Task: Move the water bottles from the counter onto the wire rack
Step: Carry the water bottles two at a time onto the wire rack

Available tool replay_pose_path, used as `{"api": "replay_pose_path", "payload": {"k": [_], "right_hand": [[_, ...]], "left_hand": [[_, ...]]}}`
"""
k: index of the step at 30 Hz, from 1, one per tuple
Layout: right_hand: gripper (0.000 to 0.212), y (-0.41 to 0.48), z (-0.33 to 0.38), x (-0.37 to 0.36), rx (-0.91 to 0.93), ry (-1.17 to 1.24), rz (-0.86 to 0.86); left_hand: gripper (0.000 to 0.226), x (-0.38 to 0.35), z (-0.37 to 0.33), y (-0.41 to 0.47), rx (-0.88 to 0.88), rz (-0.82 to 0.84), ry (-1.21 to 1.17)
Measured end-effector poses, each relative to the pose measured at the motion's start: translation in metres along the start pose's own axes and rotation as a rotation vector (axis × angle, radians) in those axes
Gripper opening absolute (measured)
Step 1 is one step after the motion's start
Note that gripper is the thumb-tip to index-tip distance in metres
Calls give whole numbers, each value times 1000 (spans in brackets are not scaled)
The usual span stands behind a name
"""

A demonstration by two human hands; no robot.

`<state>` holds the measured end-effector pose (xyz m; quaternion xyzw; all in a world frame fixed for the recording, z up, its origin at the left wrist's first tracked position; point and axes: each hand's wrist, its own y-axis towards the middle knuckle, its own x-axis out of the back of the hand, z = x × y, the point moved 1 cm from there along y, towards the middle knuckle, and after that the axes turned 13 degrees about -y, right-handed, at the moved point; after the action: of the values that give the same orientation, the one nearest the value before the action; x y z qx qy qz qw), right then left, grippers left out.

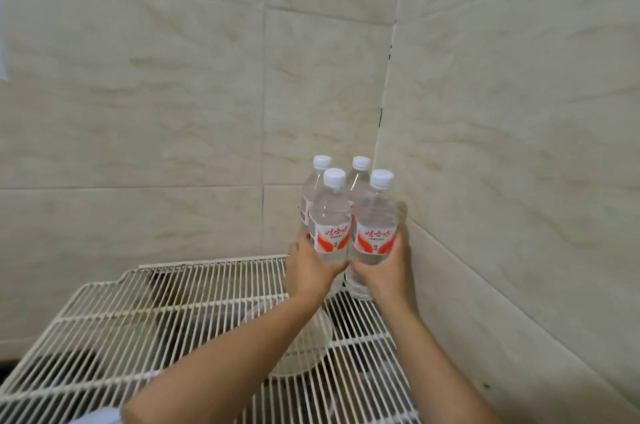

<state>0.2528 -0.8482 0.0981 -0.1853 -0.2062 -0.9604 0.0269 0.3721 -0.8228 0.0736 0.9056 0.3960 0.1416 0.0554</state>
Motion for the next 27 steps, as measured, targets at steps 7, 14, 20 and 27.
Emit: {"api": "replay_pose_path", "payload": {"k": [7,14,20,27], "right_hand": [[96,24,-17,-17,-81,85,124],[92,22,-24,-20,-113,-39,162],[86,-22,1,-20,-28,-245,-53],[62,-83,27,-60,659,-635,548]], "left_hand": [[92,0,5,10,-29,93,169],[89,9,9,7,6,156,73],[75,55,17,-13,9,121,151],[50,158,13,-53,-60,-49,287]]}}
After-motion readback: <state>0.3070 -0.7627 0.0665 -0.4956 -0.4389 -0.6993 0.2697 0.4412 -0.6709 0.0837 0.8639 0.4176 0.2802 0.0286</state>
